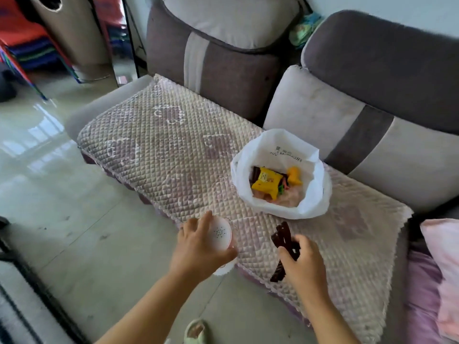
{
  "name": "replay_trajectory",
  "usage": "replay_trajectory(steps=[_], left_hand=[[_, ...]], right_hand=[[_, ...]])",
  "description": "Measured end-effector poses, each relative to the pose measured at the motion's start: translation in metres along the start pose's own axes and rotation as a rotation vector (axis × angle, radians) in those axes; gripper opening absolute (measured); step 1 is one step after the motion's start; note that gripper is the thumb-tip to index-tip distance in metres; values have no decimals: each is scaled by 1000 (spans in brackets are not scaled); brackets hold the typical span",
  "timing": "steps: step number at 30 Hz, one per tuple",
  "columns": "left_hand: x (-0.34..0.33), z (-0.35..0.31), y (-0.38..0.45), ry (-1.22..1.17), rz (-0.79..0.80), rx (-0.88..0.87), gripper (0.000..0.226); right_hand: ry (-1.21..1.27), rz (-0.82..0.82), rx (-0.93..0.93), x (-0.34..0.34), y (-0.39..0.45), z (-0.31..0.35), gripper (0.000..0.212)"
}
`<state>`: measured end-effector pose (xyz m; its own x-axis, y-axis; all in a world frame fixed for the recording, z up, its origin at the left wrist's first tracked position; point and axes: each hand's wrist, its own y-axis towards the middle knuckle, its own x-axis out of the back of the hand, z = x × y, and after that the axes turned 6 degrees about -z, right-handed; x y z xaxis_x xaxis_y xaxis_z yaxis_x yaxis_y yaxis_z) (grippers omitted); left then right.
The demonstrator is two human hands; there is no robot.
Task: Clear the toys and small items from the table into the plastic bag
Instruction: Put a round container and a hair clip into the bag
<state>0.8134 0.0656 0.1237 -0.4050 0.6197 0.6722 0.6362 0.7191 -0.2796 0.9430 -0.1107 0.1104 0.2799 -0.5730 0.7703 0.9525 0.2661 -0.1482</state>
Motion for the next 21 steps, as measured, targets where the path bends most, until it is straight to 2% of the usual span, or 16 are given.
replay_trajectory(steps=[9,12,16,21], left_hand=[[-75,-86,116,148,43,-138,101],[-109,-108,164,238,22,-154,101],[-154,-128,228,305,79,-124,98],[-211,-125,298,392,98,-77,94]], right_hand=[[-25,-86,-53,1,138,-16,24],[-81,-53,-71,-10,200,-26,29],[-137,32,-88,-36,273,-37,33],[-241,114,-86,-80,344,-56,30]])
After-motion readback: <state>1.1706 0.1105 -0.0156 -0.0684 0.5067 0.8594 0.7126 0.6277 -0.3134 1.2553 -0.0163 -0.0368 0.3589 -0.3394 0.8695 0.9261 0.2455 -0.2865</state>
